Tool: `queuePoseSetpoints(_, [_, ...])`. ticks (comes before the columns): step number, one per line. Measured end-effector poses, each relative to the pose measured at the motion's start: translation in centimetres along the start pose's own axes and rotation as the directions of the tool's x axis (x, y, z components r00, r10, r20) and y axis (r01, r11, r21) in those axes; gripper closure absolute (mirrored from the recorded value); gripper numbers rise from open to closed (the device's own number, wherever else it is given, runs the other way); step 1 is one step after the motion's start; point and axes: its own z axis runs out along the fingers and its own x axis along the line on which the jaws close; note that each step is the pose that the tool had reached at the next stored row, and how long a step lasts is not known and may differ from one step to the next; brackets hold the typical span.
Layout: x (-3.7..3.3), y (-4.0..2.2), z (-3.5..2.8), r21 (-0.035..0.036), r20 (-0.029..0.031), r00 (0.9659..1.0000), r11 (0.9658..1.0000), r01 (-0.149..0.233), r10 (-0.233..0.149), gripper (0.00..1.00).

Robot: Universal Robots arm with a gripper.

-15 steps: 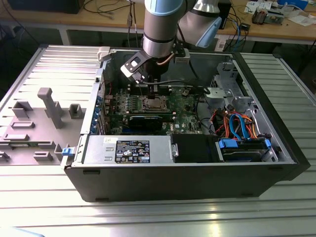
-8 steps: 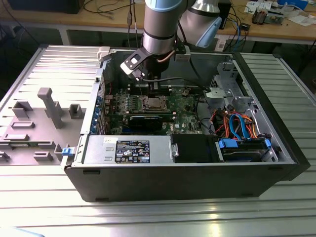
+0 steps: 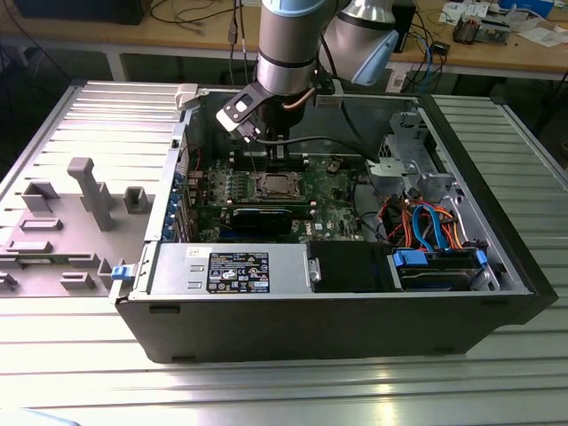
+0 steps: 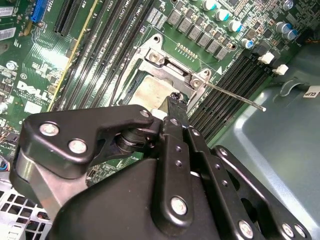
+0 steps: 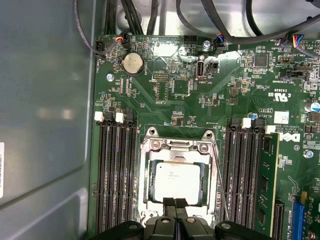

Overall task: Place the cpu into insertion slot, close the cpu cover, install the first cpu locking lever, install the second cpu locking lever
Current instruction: 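Install the first cpu locking lever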

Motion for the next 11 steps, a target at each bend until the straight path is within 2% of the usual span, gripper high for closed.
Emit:
queuePoseSetpoints(2, [0.0, 0.0, 0.0, 0.0001, 0.0, 1.0, 1.0, 0.001, -0.001, 0.89])
queuePoseSetpoints(5, [0.0, 0.0, -0.01, 0.0028, 0.0014, 0.9994, 0.9994, 0.035, -0.035, 0.89])
queuePoseSetpoints(11, [0.0, 0.0, 0.0, 0.0045, 0.0021, 0.9984, 0.9984, 0.057, -0.057, 0.89])
